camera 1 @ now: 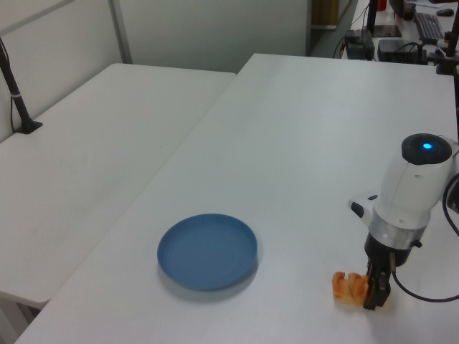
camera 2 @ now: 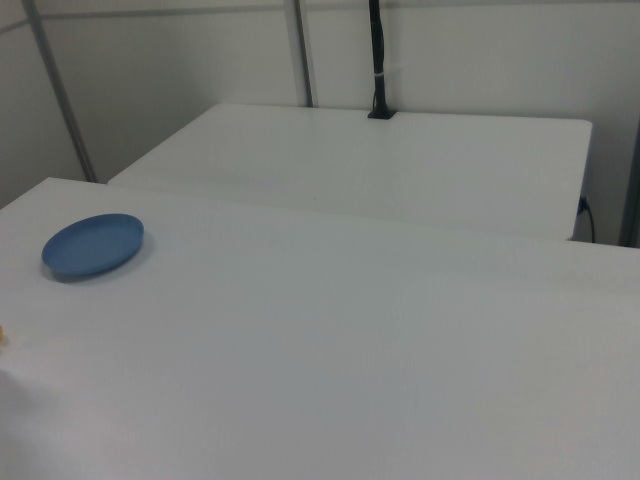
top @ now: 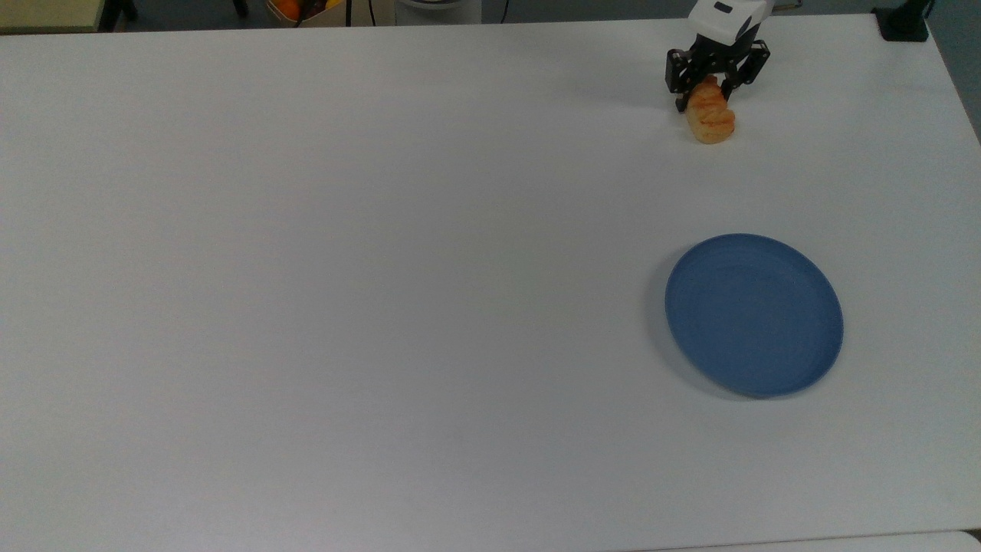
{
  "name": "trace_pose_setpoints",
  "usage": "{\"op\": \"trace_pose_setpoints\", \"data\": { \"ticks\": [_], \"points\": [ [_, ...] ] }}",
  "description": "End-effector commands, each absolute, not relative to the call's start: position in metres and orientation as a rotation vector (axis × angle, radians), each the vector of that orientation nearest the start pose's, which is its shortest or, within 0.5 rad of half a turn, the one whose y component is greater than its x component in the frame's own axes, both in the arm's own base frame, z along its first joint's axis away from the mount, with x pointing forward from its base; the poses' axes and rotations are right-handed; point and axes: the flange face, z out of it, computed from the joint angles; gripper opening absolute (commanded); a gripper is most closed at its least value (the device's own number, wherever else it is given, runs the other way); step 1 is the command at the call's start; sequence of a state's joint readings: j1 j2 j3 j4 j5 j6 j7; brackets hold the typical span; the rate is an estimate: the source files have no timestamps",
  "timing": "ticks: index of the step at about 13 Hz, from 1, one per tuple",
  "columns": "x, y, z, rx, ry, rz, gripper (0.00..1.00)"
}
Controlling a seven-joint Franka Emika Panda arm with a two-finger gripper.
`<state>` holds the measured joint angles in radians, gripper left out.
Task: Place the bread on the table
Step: 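Lower the bread roll onto the bare table and open the gripper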
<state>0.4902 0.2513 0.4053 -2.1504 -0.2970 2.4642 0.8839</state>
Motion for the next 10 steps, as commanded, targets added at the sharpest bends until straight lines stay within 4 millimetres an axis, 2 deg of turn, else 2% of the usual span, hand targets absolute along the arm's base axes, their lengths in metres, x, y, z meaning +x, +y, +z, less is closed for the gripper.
{"op": "trace_pose_setpoints", "data": {
  "ticks": [1,2,4,6,8,10],
  "points": [
    [0.362,0.451,0.307,-3.097,-0.314,-0.245,0.98],
    [0.365,0.451,0.315,-3.092,-0.293,-0.262,1.0],
    [0.379,0.448,0.353,-3.135,-0.23,-0.278,1.0],
    [0.397,0.444,0.398,-3.15,-0.121,-0.248,1.0],
    [0.412,0.438,0.427,-3.14,-0.043,-0.222,1.0],
    [0.436,0.421,0.468,-3.153,0.029,-0.212,1.0]
  ]
}}
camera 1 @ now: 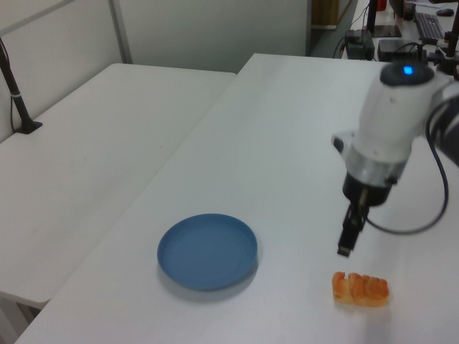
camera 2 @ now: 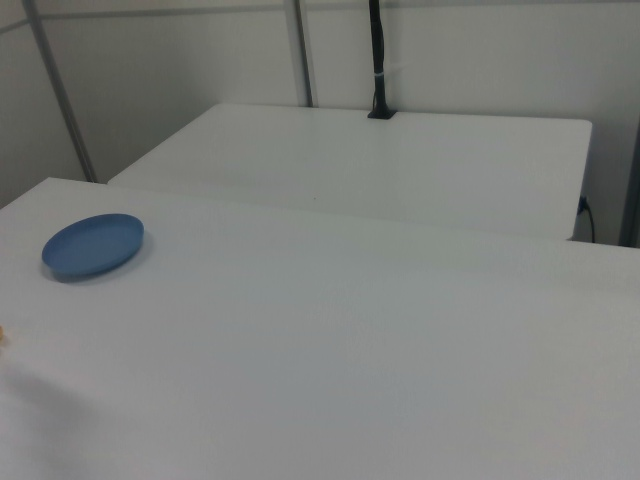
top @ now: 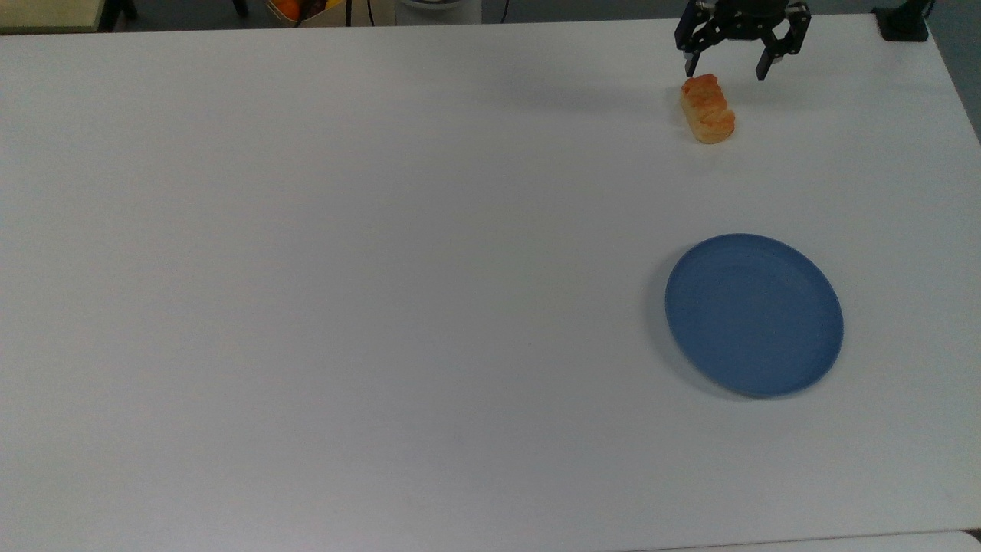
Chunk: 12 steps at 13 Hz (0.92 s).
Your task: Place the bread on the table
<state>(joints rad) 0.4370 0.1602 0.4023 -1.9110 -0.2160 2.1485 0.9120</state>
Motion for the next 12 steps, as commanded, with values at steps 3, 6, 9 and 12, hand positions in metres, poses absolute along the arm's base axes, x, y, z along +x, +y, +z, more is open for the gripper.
{"op": "trace_pose_setpoints", "data": {
  "ticks": [3,6,9,12],
  "points": [
    [0.471,0.37,0.532,-3.114,0.096,-0.041,1.0],
    [0.493,0.312,0.582,-3.085,0.062,0.01,1.0],
    [0.506,0.26,0.603,-3.09,0.007,-0.011,1.0],
    [0.509,0.203,0.619,-3.087,-0.058,0.045,1.0]
  ]
}}
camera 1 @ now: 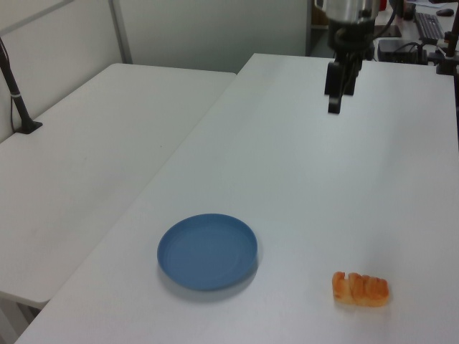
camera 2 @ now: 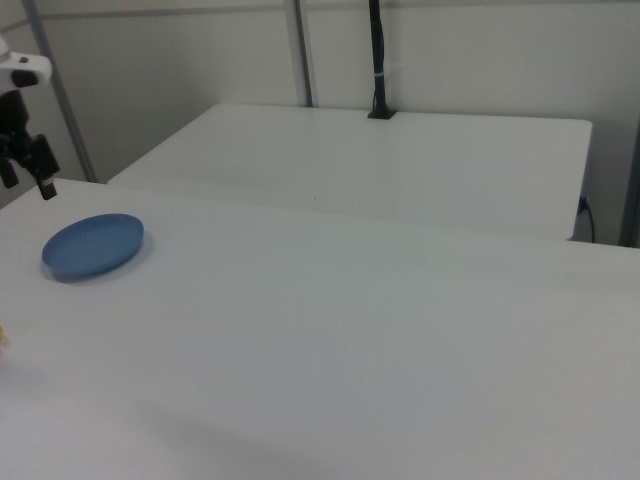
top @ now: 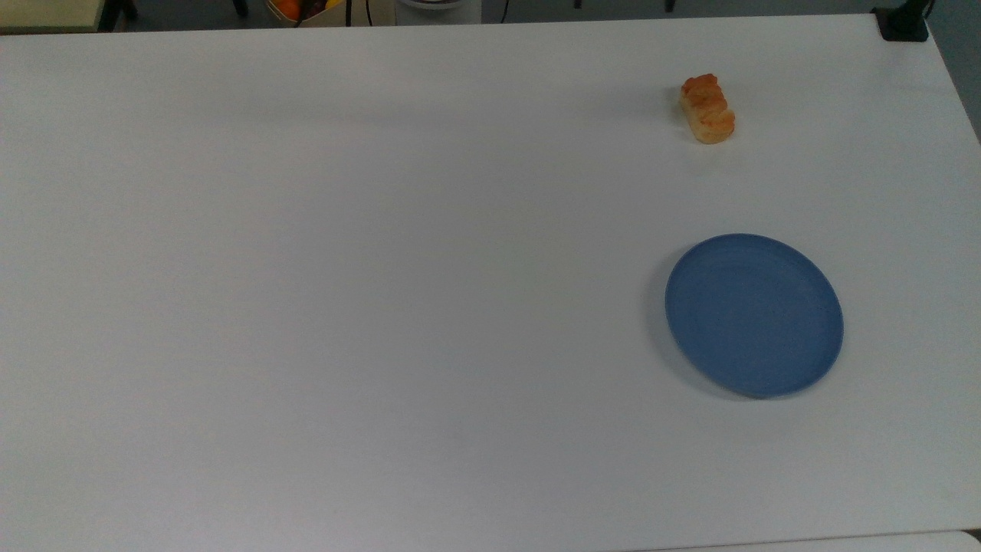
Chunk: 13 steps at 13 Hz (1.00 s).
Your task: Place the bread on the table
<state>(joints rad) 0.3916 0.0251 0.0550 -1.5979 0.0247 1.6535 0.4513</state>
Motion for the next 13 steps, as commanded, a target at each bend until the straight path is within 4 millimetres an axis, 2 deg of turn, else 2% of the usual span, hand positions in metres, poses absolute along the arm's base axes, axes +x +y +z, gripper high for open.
{"op": "trace_pose_setpoints", "data": {
  "ticks": [1,2,5,7,8,11,13],
  "points": [
    [0.509,0.182,0.626,-3.084,-0.015,0.055,1.0],
    [0.511,0.157,0.627,-3.082,0.038,0.07,1.0],
    [0.518,0.108,0.625,-3.071,0.005,0.076,1.0],
    [0.524,0.087,0.63,-3.014,-0.005,0.04,1.0],
    [0.528,0.086,0.631,-3.005,-0.053,0.001,1.0],
    [0.528,0.081,0.629,-3.009,-0.043,-0.022,1.0],
    [0.528,0.094,0.626,-3.011,-0.073,-0.055,1.0]
  ]
}}
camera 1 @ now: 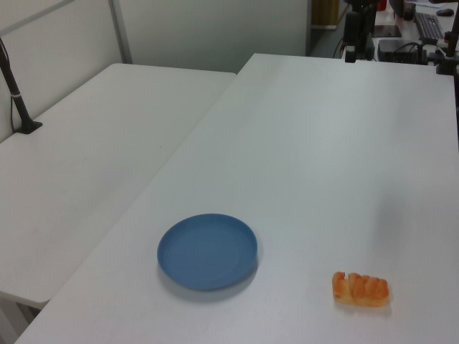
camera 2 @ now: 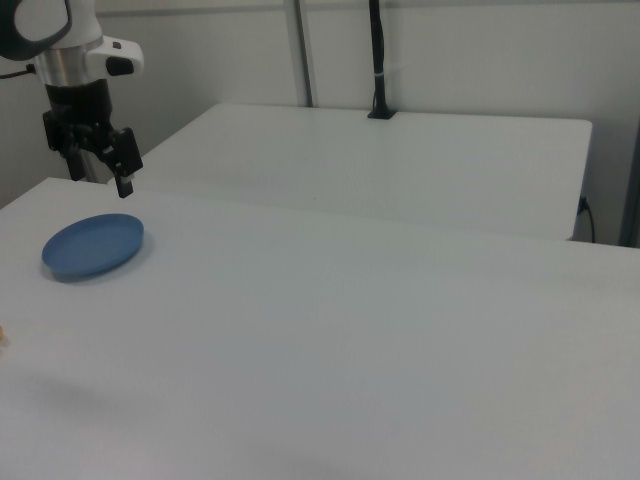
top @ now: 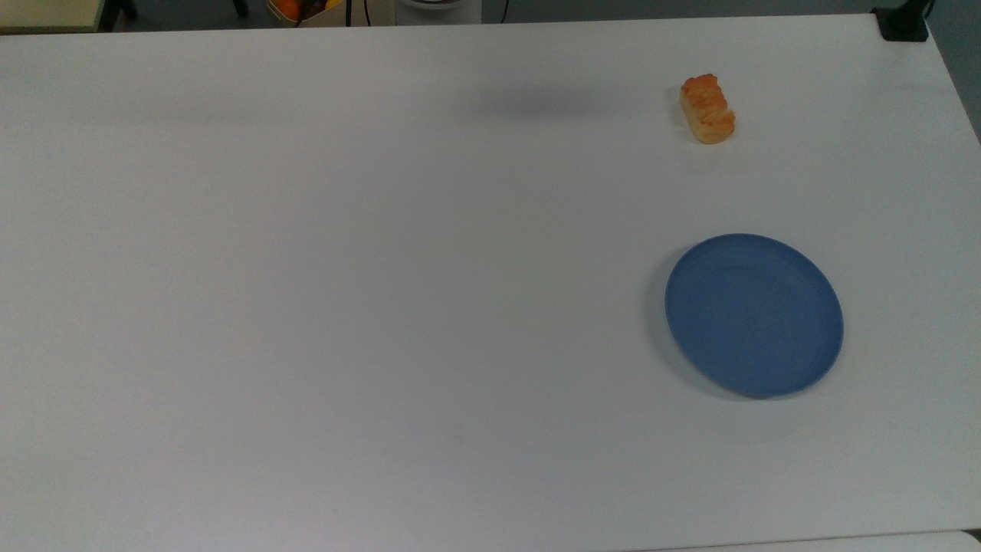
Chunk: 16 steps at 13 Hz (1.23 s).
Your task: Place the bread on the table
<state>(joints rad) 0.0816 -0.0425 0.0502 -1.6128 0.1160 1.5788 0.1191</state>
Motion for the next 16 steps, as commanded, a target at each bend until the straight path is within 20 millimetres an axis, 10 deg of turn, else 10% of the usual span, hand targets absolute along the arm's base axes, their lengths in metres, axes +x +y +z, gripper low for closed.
{"op": "trace_pose_setpoints", "data": {
  "ticks": [1,16],
  "points": [
    [0.53,0.097,0.624,-3.01,-0.095,-0.069,1.0],
    [0.55,0.099,0.617,-3.049,-0.231,-0.173,1.0]
  ]
}}
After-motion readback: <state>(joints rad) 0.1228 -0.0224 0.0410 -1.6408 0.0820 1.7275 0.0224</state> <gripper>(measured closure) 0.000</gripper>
